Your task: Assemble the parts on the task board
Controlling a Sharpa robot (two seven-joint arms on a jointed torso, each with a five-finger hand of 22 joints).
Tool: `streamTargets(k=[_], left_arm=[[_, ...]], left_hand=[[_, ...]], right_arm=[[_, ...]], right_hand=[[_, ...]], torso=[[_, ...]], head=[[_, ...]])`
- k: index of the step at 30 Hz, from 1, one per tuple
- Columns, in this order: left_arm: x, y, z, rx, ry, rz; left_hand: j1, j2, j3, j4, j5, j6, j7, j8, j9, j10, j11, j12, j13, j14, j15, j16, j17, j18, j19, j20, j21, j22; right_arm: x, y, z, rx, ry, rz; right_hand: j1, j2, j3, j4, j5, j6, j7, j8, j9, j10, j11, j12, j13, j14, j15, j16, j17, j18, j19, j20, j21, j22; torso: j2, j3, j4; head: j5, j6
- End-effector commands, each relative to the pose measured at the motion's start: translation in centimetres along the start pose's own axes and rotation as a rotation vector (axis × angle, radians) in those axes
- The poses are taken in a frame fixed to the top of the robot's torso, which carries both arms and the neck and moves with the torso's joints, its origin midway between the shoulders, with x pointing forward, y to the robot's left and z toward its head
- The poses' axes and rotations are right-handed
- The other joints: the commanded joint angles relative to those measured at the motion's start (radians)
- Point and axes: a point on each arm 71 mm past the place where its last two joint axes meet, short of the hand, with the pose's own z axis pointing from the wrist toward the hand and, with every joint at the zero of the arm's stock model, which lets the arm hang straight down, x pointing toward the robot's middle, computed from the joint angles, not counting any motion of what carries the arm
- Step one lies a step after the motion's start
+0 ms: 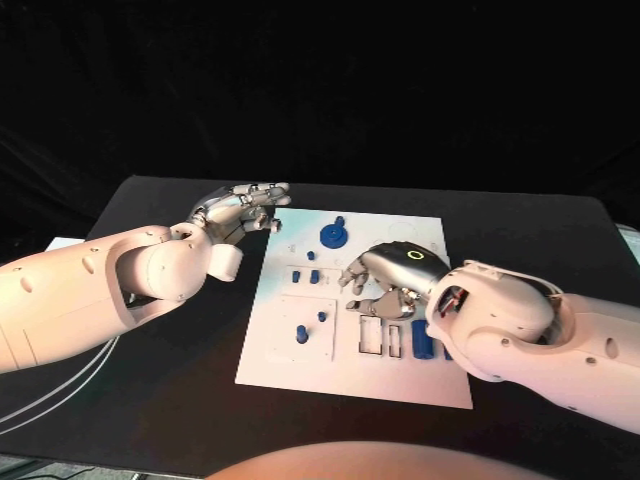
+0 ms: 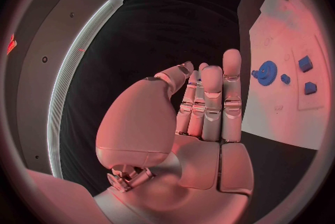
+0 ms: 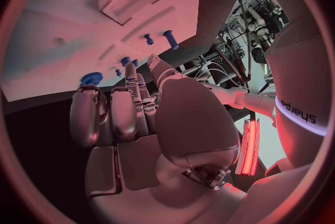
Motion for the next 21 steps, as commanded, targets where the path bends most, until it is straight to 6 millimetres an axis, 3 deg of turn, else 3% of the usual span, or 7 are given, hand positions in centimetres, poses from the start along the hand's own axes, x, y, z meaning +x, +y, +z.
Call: streamTargets(k=[1, 2, 5, 8, 11, 15, 21], left_arm=[[0.3, 0.0, -0.1, 0.004, 0.023, -0.003], [0.3, 0.0, -0.1, 0.004, 0.024, -0.002], [0.3, -0.1, -0.2, 0.004, 0.025, -0.001], [0.4, 0.0, -0.3, 0.004, 0.027, 0.0], [0.4, 0.0, -0.3, 0.002, 0.029, 0.0], [0.5, 0.1, -0.4, 0.001, 0.03, 0.0], [0.5, 0.1, -0.3, -0.001, 0.034, -0.001]], left_hand=[[0.005, 0.008, -0.002, -0.011, 0.004, -0.004, 0.004, 0.005, -0.001, -0.009, -0.002, 0.005, 0.002, -0.009, -0.002, -0.005, -0.005, 0.02, -0.003, 0.004, -0.005, -0.003], [0.005, 0.008, -0.002, -0.011, 0.004, -0.004, 0.004, 0.005, -0.001, -0.009, -0.002, 0.005, 0.002, -0.009, -0.002, -0.005, -0.005, 0.02, -0.003, 0.004, -0.005, -0.003], [0.005, 0.008, -0.002, -0.011, 0.004, -0.004, 0.004, 0.005, -0.001, -0.009, -0.002, 0.005, 0.002, -0.009, -0.002, -0.005, -0.005, 0.02, -0.003, 0.004, -0.005, -0.003], [0.005, 0.008, -0.002, -0.011, 0.004, -0.004, 0.004, 0.005, -0.001, -0.009, -0.002, 0.005, 0.002, -0.009, -0.002, -0.005, -0.005, 0.02, -0.003, 0.004, -0.005, -0.003], [0.005, 0.008, -0.002, -0.011, 0.004, -0.004, 0.004, 0.005, -0.001, -0.009, -0.002, 0.005, 0.002, -0.009, -0.002, -0.005, -0.005, 0.02, -0.003, 0.004, -0.005, -0.003], [0.005, 0.008, -0.002, -0.011, 0.004, -0.004, 0.004, 0.005, -0.001, -0.009, -0.002, 0.005, 0.002, -0.009, -0.002, -0.005, -0.005, 0.02, -0.003, 0.004, -0.005, -0.003], [0.005, 0.008, -0.002, -0.011, 0.004, -0.004, 0.004, 0.005, -0.001, -0.009, -0.002, 0.005, 0.002, -0.009, -0.002, -0.005, -0.005, 0.02, -0.003, 0.004, -0.005, -0.003]], right_arm=[[-0.7, -1.8, -1.7, 0.153, -0.006, 0.14], [-0.9, -2.4, -2.5, 0.191, -0.007, 0.149], [-0.8, -3.7, -4.7, 0.291, 0.006, 0.168], [-0.5, -4.7, -6.3, 0.36, 0.023, 0.172], [0.1, -5.5, -7.7, 0.426, 0.047, 0.166], [0.9, -6.1, -8.5, 0.482, 0.081, 0.157], [2.0, -6.1, -8.6, 0.527, 0.126, 0.15]], right_hand=[[-0.035, -0.008, -0.016, 0.028, 0.035, 0.009, -0.012, 0.009, 0.001, 0.093, -0.025, 0.045, 0.03, 0.038, -0.017, 0.016, 0.02, -0.013, 0.027, -0.012, 0.029, 0.062], [-0.05, -0.012, -0.029, 0.044, 0.067, 0.011, -0.023, 0.011, 0.001, 0.132, -0.033, 0.074, 0.055, 0.041, -0.028, 0.025, 0.029, -0.019, 0.042, -0.023, 0.045, 0.082], [-0.081, -0.016, -0.067, 0.08, 0.093, 0.027, -0.038, 0.026, 0.004, 0.199, -0.053, 0.202, 0.181, 0.05, -0.044, 0.056, 0.072, -0.032, 0.077, -0.042, 0.084, 0.131], [-0.069, -0.006, -0.108, 0.115, 0.109, 0.028, -0.049, 0.043, 0.01, 0.174, -0.064, 0.534, 0.565, 0.055, -0.052, 0.092, 0.121, -0.039, 0.094, -0.052, 0.106, 0.158], [-0.07, 0.005, -0.176, 0.165, 0.142, 0.033, -0.048, 0.074, 0.024, 0.162, -0.06, 0.811, 0.889, 0.059, -0.042, 0.121, 0.163, -0.044, 0.108, -0.05, 0.122, 0.18], [-0.089, 0.017, -0.219, 0.174, 0.162, 0.027, -0.046, 0.088, 0.032, 0.173, -0.057, 0.909, 1.008, 0.062, -0.046, 0.137, 0.188, -0.047, 0.114, -0.046, 0.129, 0.189], [-0.124, 0.033, -0.27, 0.178, 0.177, 0.024, -0.048, 0.106, 0.044, 0.171, -0.057, 0.944, 1.064, 0.062, -0.045, 0.143, 0.195, -0.048, 0.115, -0.045, 0.131, 0.193]], torso=[[-0.002, -0.0029, -0.0082], [-0.002, -0.0027, -0.0114], [-0.004, -0.0018, -0.0209], [-0.005, -0.0027, -0.0279], [-0.007, -0.0032, -0.0351], [-0.01, -0.0024, -0.0424], [-0.012, -0.0004, -0.041]], head=[[-0.019, 0.007], [-0.023, 0.01], [-0.031, 0.014], [-0.049, 0.019], [-0.065, 0.023], [-0.068, 0.024], [-0.068, 0.02]])
